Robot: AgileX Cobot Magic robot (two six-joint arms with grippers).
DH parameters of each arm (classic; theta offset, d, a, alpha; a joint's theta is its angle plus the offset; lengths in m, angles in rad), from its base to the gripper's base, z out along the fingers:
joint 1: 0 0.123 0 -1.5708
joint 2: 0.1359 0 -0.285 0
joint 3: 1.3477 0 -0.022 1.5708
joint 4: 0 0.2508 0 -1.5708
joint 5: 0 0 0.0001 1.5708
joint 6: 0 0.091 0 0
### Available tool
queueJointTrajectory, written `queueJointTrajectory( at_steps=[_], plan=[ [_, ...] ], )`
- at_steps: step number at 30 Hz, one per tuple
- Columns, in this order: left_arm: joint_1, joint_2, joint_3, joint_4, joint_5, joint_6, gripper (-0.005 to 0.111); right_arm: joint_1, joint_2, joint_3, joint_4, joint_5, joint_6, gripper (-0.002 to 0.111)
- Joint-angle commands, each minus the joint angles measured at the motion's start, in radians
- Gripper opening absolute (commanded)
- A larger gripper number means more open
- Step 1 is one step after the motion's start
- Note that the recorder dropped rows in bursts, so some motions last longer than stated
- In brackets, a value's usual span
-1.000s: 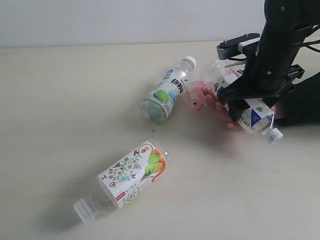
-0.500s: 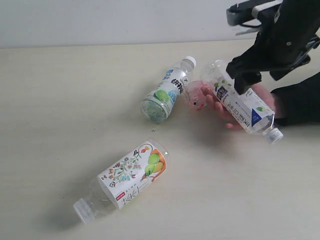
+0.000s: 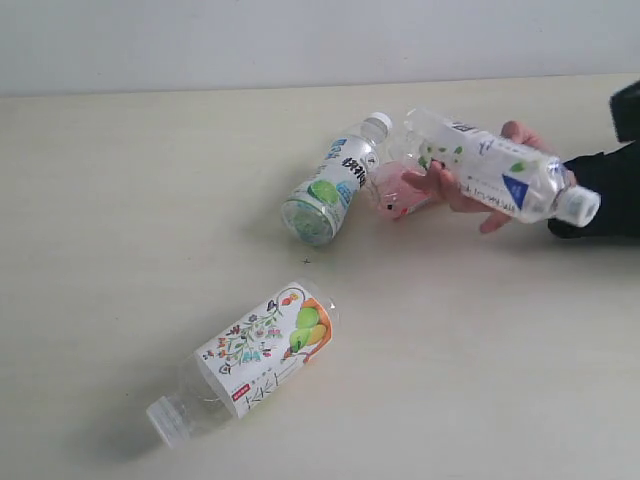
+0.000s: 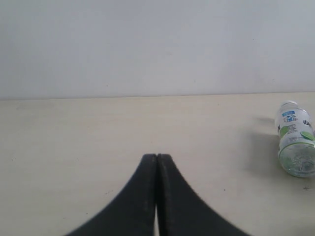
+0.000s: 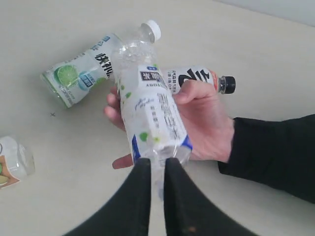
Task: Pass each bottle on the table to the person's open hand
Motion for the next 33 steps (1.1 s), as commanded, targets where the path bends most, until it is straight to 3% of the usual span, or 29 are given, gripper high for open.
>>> queueJointTrajectory(
  at_steps=[1,12,29,33],
  plan=[
    [0.002,-0.007,0.0,0.0,-0.005,-0.006,0.0,-0.005,-0.193,0.14,0.0,-0.056,0.037,0.0],
    [0.002,-0.007,0.0,0.0,-0.005,-0.006,0.0,-0.005,-0.41,0.227,0.011,-0.082,0.037,0.0],
    [0.002,-0.007,0.0,0.0,-0.005,-0.006,0.0,-0.007,-0.483,0.231,0.034,-0.099,0.037,0.0],
    [0.002,-0.007,0.0,0.0,-0.005,-0.006,0.0,-0.093,-0.605,0.4,-0.01,-0.305,0.037,0.0]
  ],
)
